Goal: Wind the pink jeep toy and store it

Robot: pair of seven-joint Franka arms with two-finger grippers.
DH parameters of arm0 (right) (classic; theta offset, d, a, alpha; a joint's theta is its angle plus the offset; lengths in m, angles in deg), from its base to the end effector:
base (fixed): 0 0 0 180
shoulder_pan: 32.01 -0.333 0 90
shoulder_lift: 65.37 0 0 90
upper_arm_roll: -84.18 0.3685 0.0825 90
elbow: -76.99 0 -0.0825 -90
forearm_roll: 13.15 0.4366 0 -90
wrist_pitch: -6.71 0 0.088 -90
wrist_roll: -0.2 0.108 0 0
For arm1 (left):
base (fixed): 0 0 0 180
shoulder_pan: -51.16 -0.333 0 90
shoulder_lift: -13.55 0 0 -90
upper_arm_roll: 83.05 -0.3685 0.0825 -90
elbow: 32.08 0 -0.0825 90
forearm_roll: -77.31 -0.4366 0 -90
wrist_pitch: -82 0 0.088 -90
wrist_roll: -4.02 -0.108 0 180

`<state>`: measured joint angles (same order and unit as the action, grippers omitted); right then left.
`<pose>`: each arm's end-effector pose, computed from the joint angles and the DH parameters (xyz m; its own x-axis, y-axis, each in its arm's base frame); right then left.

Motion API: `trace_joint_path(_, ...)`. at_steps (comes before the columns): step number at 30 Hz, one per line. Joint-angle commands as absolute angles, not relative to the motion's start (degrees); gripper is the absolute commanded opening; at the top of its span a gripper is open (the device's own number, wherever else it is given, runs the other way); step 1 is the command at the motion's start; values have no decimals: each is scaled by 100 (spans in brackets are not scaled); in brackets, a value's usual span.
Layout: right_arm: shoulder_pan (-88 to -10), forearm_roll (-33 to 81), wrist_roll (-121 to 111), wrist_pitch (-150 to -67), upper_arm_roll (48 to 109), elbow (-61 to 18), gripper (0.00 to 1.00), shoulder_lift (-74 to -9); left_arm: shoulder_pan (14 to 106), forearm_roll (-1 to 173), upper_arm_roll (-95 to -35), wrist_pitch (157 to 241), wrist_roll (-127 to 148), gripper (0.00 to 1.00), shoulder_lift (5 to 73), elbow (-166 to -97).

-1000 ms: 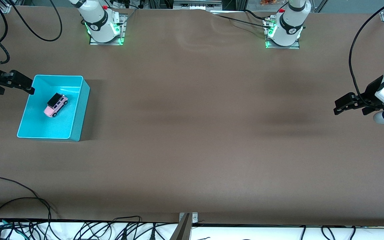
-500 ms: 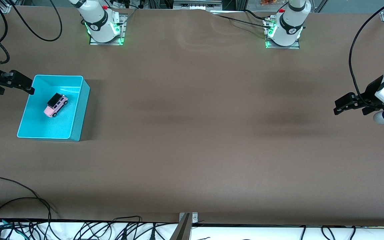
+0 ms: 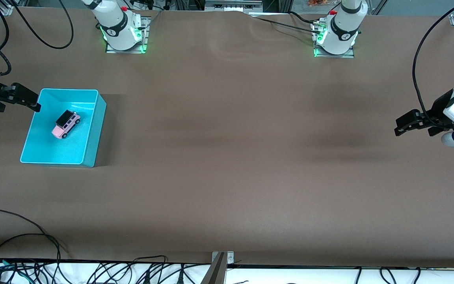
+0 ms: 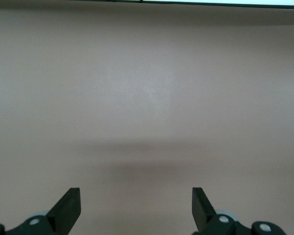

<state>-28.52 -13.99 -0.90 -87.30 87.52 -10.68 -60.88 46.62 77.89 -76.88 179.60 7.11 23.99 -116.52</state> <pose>0.6419 -0.0048 0.6549 0.9993 0.0173 0.0322 0.0169 -0.9998 0.0107 0.6826 -0.0135 0.6225 0.9985 0.0295 0.0468 0.0280 -0.9991 0.0321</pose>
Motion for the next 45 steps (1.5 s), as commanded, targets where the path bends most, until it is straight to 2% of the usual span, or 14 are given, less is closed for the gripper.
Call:
trace_joint_path(1, -2859, -1438, -156, -8689, 8769, -940, 100, -6071, 4667, 7722, -7672, 17929, 718, 100, 2357, -11689)
trace_joint_path(45, -2841, -1183, -191, -8645, 8743, -800, 100, -6071, 4667, 7722, -7672, 17929, 718, 100, 2357, -11689)
